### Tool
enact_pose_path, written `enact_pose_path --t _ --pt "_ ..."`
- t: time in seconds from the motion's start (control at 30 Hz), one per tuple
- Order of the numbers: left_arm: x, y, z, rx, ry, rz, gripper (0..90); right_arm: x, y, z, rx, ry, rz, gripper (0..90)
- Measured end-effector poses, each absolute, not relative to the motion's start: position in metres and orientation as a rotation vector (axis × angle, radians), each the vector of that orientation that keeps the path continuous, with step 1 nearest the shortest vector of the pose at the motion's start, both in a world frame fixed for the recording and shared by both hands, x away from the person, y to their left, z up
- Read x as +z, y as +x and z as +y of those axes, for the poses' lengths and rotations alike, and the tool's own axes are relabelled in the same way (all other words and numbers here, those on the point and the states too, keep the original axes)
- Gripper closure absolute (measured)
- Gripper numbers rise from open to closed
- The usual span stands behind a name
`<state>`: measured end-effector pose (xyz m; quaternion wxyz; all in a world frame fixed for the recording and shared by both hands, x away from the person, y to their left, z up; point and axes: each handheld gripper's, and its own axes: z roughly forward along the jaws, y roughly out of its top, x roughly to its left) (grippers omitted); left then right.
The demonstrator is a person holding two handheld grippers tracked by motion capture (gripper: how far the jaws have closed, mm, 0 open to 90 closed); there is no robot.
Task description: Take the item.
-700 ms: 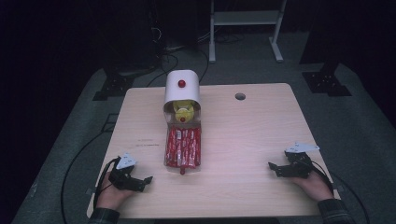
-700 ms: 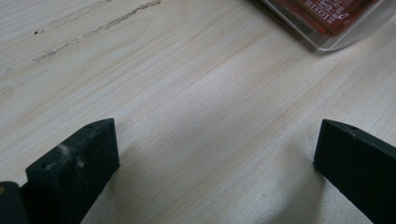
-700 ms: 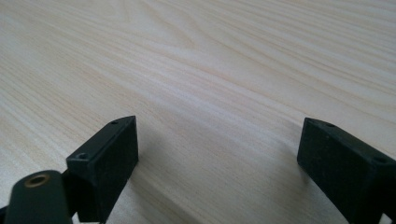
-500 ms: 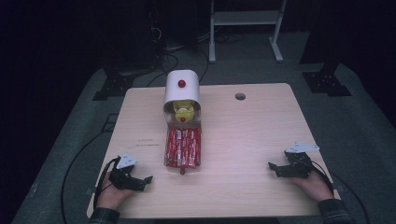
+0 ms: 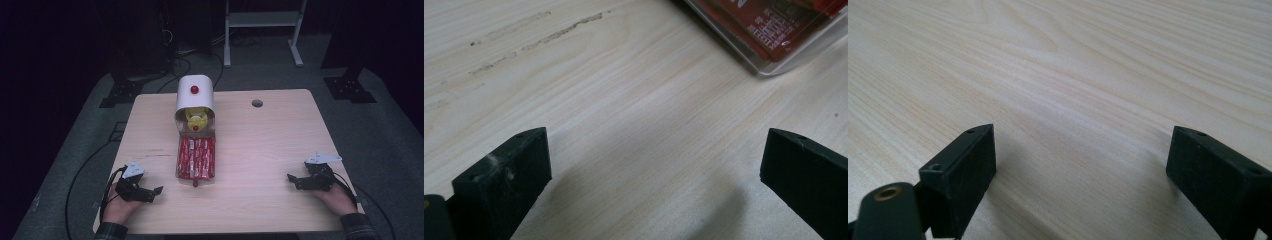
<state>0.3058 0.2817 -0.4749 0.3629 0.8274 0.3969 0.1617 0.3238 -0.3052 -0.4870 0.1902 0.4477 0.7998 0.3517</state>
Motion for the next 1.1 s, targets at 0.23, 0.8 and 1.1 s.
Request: enact_pose_path --t 0.23,0.8,1.1 --pt "-0.469 0.307 0.281 0.418 2.112 1.023 0.0 -0.487 0.324 -0.305 0.989 1.258 2.247 11.4" --pt "-0.457 0.31 0.28 0.421 2.082 1.009 0.0 -0.487 0.324 -0.305 0.988 1.258 2.247 11.4" --pt "-0.451 0.312 0.278 0.416 2.065 1.003 0.0 -0.487 0.324 -0.305 0.989 1.258 2.247 11.4"
